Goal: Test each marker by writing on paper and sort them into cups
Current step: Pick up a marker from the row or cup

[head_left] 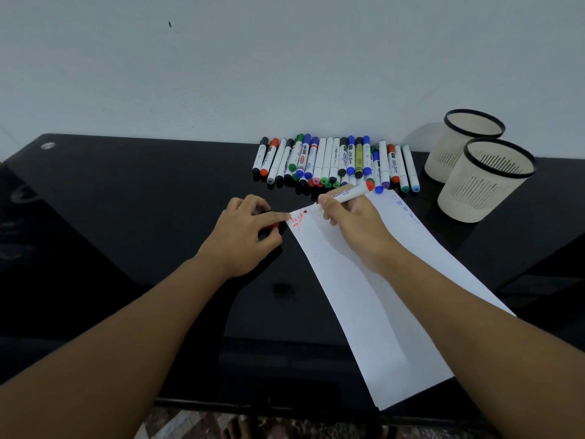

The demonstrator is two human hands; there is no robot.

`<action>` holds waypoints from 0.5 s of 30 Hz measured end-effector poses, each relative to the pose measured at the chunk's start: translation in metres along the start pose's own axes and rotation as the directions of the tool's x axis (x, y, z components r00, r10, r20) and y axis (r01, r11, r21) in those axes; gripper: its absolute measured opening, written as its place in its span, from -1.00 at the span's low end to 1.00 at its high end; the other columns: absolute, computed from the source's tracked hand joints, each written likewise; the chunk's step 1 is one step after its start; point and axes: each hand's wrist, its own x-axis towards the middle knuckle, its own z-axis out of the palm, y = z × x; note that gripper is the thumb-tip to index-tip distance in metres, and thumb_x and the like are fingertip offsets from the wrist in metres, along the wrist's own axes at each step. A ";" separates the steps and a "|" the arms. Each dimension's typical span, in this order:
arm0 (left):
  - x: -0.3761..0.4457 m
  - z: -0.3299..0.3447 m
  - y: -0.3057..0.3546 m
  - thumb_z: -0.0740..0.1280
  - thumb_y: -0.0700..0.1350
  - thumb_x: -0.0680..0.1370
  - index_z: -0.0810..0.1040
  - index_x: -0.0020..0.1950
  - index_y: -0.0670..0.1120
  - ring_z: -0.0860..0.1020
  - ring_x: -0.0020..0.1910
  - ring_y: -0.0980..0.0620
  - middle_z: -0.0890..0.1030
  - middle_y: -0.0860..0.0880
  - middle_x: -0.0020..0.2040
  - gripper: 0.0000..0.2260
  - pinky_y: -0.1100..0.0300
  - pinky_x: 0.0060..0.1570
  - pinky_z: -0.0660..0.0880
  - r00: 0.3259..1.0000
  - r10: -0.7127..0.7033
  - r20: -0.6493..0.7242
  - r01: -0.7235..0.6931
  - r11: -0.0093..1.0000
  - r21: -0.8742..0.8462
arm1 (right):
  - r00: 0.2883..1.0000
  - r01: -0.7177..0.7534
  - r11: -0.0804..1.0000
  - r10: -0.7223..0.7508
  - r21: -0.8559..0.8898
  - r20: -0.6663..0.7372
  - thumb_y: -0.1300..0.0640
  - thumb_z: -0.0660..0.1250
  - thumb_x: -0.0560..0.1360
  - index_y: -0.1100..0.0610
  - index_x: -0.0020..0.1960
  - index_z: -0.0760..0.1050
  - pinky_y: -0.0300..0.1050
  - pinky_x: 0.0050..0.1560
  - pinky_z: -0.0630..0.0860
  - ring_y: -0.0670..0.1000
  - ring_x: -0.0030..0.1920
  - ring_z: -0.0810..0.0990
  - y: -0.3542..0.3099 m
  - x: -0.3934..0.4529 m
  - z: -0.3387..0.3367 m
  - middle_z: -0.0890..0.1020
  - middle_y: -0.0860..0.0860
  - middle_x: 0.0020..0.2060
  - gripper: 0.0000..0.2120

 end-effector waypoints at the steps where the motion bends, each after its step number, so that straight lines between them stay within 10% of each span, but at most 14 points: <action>1: 0.000 0.000 0.000 0.08 0.19 0.58 0.54 0.37 0.27 0.35 0.16 0.02 0.42 0.12 0.22 -0.58 -0.07 0.19 0.45 1.000 -0.001 0.003 0.001 1.000 0.000 | 1.000 0.017 0.999 -0.016 -0.044 0.020 -0.13 0.28 0.66 0.08 0.08 0.58 -0.21 -0.02 0.43 -0.11 -0.05 0.59 -0.001 0.000 -0.001 0.64 -0.07 -0.10 -0.72; 15: 0.000 0.000 0.000 0.08 0.18 0.58 0.53 0.37 0.27 0.34 0.17 0.03 0.42 0.12 0.24 -0.58 -0.05 0.21 0.44 1.000 -0.007 0.007 0.007 1.000 0.013 | 0.999 0.028 0.977 -0.021 -0.213 0.034 -0.13 0.28 0.66 0.08 0.18 0.55 0.00 0.19 0.58 0.00 0.10 0.62 0.011 -0.006 0.010 0.67 0.04 0.10 -0.70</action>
